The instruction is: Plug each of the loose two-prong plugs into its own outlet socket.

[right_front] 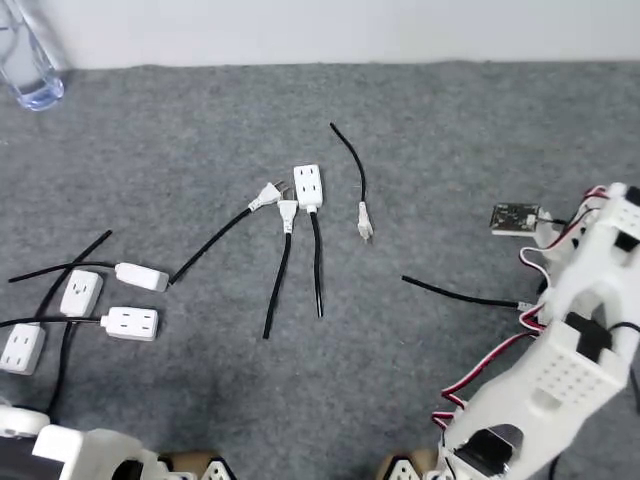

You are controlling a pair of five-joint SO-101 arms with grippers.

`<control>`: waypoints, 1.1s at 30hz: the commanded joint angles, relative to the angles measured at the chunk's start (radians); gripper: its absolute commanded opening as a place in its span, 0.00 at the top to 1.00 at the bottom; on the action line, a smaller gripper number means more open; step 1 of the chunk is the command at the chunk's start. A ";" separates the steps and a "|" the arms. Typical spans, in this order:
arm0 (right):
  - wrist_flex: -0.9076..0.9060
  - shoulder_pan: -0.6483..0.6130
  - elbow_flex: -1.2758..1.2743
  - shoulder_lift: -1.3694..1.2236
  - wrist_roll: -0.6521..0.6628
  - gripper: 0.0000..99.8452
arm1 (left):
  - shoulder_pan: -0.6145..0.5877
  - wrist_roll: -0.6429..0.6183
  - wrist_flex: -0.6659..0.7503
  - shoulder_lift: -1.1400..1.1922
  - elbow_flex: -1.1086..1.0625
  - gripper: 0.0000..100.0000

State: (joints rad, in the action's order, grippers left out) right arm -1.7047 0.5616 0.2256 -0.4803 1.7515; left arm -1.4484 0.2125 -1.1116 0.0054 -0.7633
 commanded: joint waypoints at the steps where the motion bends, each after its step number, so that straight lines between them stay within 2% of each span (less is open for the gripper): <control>1: -0.028 -0.039 0.077 -0.005 0.012 0.75 | 0.040 -0.011 0.032 0.009 -0.010 0.75; 11: 0.105 -0.038 0.083 -0.231 -0.026 0.75 | 0.037 -0.008 0.031 0.011 -0.010 0.75; 13: 0.127 -0.035 0.083 -0.243 -0.026 0.80 | 0.037 -0.008 0.031 0.011 -0.010 0.75; 16: 0.182 -0.025 0.083 -0.257 -0.026 0.98 | 0.037 -0.006 0.029 0.011 -0.010 0.75; 17: 0.203 -0.022 0.083 -0.265 -0.028 1.00 | 0.037 -0.006 0.029 0.011 -0.010 0.75; 19: 0.237 -0.001 0.083 -0.288 -0.028 0.95 | 0.035 -0.006 0.029 0.011 -0.010 0.75; 22: 0.285 0.024 0.083 -0.325 -0.028 1.00 | 0.035 -0.005 0.028 0.011 -0.010 0.75; 24: 0.306 0.039 0.083 -0.338 -0.028 0.99 | 0.035 -0.005 0.028 0.011 -0.010 0.75; 28: 0.277 0.042 0.083 -0.326 -0.028 0.99 | 0.037 -0.005 0.031 0.009 -0.018 0.75; 33: 0.096 0.036 0.083 -0.200 -0.029 0.99 | 0.041 -0.005 0.032 0.003 -0.025 0.75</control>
State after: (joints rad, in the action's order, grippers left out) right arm -1.5129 0.5493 0.3115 -0.7196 1.7300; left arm -1.4484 0.2125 -1.1101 0.0038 -0.7695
